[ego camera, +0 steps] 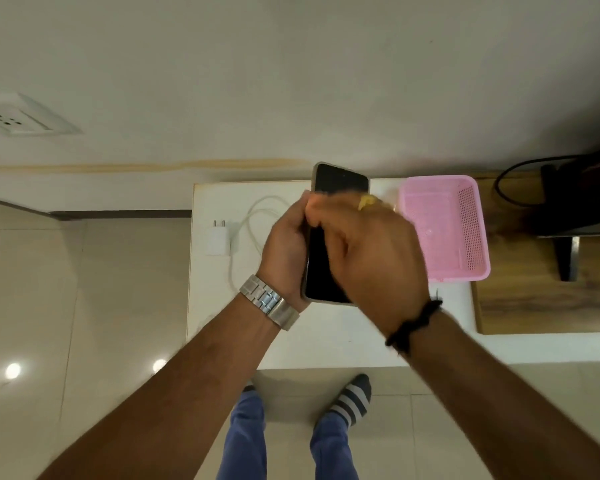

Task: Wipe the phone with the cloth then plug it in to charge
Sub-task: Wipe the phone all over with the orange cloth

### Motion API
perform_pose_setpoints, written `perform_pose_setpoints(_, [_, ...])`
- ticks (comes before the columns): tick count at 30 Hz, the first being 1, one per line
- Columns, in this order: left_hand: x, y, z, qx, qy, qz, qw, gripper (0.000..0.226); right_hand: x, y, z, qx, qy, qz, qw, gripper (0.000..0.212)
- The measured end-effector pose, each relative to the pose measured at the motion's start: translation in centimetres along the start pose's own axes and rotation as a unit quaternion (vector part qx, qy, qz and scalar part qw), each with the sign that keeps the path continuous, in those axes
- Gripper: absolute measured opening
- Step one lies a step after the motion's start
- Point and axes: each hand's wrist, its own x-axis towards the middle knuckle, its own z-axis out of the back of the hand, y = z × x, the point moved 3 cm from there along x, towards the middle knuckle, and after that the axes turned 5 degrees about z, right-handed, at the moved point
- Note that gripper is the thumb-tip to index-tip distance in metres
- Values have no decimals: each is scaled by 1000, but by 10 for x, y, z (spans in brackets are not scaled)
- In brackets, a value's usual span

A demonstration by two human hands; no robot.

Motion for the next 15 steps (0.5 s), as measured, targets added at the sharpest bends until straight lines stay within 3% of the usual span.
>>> perform_pose_setpoints(4, [1, 6, 0, -18, 6, 9, 1000, 45, 38, -19, 3, -24, -39, -38, 998, 31])
perform_pose_setpoints(9, [-2, -12, 17, 9, -18, -12, 1000, 55, -28, 21, -15, 5, 82, 28, 996, 21])
perform_pose_setpoints(15, [-6, 5, 8, -8, 42, 29, 999, 59, 20, -20, 3, -32, -43, -16, 998, 34])
